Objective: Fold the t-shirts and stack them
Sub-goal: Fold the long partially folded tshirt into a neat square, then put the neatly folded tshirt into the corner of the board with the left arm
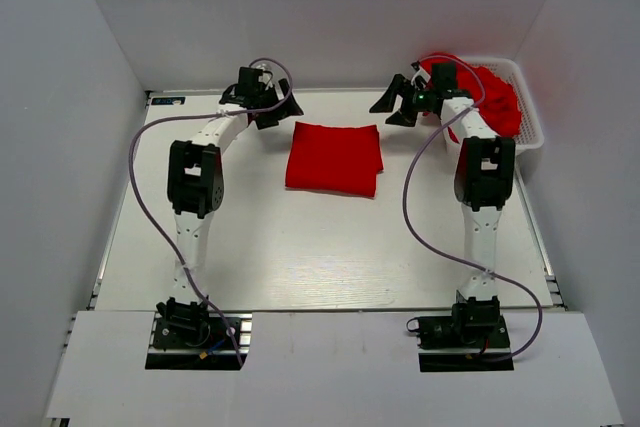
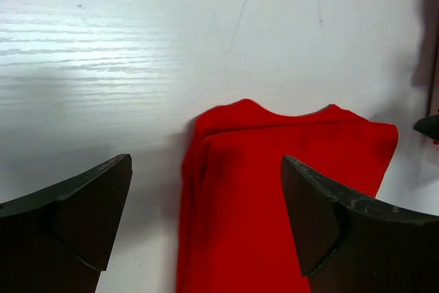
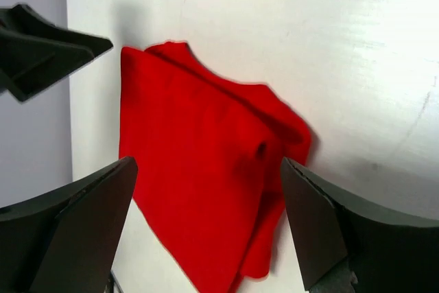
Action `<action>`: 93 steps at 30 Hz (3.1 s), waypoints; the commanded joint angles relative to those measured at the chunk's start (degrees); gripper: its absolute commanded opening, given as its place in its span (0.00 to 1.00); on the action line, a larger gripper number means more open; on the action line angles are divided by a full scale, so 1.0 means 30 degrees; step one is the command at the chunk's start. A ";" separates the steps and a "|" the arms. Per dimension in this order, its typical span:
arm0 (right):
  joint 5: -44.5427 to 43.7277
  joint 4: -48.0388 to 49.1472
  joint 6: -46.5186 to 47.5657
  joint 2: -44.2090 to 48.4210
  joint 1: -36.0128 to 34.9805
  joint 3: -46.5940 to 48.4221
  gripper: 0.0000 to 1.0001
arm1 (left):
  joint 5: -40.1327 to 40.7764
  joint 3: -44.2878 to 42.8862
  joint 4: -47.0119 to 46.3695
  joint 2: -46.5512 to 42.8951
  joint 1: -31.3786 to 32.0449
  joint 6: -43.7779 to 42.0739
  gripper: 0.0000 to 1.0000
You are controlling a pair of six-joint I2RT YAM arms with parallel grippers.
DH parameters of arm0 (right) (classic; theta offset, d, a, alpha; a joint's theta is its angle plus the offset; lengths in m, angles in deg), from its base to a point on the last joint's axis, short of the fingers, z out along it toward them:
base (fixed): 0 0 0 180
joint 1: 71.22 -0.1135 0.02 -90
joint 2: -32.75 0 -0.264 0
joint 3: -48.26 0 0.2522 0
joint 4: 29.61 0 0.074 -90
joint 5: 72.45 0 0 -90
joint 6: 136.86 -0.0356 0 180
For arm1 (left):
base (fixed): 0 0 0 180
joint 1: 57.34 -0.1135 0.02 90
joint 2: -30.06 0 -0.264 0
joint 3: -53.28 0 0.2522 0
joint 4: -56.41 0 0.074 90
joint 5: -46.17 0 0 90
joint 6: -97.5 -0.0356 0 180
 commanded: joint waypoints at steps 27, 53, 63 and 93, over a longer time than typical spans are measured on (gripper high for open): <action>-0.6512 0.0419 0.4024 1.5553 0.0024 -1.7190 0.90 | 0.1169 0.4066 0.4606 -0.1470 0.2495 -0.7744 0.03; -1.0177 -0.0604 0.2648 1.7782 0.0054 -1.8717 0.90 | 1.3118 0.1754 0.5929 -0.3404 -0.4094 -1.1490 0.00; -0.8741 -0.1191 0.2296 1.5527 -0.0034 -1.7135 0.90 | 1.4470 -0.2963 0.4669 -0.0413 -0.6380 -1.3691 0.00; -0.8182 -0.0520 0.2911 1.6897 -0.0064 -1.7424 0.90 | 0.6366 -0.3939 0.6591 -0.3630 -0.6997 -1.0275 1.00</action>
